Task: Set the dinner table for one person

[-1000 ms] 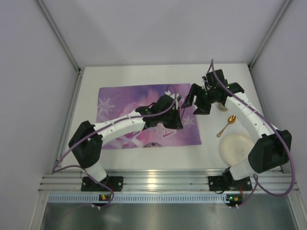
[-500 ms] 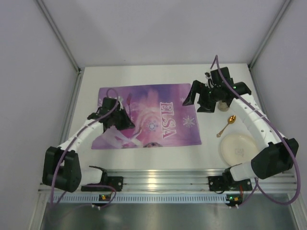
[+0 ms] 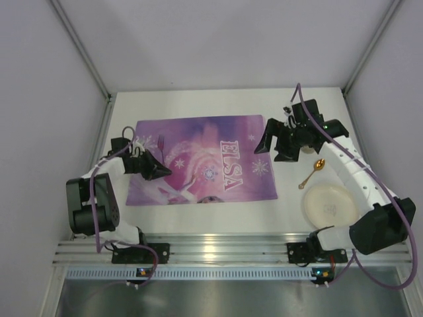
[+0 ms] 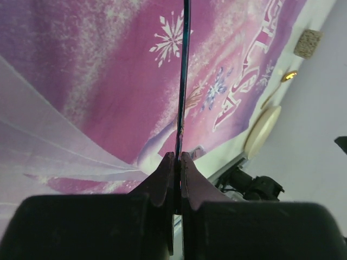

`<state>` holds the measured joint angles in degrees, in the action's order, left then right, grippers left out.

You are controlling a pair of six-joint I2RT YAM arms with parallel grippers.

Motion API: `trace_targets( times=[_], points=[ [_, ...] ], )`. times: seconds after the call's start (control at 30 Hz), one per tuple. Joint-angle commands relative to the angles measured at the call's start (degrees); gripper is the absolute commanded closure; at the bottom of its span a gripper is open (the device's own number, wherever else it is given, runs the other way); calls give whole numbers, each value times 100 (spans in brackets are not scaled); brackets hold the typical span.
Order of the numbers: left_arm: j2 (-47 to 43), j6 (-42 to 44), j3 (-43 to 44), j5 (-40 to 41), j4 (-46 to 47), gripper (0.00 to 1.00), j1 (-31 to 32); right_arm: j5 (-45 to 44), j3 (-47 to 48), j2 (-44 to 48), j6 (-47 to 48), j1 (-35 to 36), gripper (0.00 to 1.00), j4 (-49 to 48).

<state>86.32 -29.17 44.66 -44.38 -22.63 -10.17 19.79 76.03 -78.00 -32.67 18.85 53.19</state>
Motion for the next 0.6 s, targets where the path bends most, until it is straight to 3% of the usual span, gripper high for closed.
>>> trace_targets(
  times=[0.0,0.17,0.37,0.57],
  points=[
    [235,227,341,-975,172,98,-177,25,-106,329,85,-39,13,16],
    [648,570,604,-959,-485,96,-520,25,-273,399,111,-75,14,25],
    [1817,991,1044,-493,-1708,97,-714,42,-238,303,146,-92,15,7],
    [1800,1027,1052,-221,-1876,92,-846,60,-203,215,164,-92,15,-28]
  ],
)
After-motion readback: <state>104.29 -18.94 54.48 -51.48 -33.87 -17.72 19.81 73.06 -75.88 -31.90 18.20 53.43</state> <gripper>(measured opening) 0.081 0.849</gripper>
